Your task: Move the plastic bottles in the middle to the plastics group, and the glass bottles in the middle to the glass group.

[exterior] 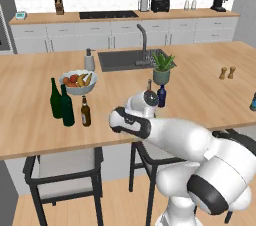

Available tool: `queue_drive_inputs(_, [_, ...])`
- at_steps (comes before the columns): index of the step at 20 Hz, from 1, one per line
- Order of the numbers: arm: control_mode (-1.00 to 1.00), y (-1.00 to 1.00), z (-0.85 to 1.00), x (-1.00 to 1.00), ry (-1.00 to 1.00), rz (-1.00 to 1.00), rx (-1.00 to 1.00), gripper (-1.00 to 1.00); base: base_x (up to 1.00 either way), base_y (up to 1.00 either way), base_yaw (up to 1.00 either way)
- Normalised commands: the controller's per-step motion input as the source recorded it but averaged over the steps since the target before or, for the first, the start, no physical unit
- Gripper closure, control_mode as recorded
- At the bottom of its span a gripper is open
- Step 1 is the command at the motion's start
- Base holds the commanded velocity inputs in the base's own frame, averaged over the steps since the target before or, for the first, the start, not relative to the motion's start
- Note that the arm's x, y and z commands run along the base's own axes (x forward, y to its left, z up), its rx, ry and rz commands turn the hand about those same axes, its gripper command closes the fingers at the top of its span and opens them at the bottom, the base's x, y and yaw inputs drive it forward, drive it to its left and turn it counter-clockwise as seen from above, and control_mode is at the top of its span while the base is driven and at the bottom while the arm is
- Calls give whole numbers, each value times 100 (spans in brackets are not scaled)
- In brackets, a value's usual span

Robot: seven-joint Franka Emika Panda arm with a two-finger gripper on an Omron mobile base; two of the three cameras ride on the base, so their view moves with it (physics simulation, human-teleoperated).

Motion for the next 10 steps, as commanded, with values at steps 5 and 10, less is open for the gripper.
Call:
queue_drive_inputs(5, [-100, -15, 93, -11, 31, -10, 0, -100, 0, 0, 0])
queue_drive_inputs(10, [-100, -44, 38, -1, 25, -14, 0, -100, 0, 0, 0])
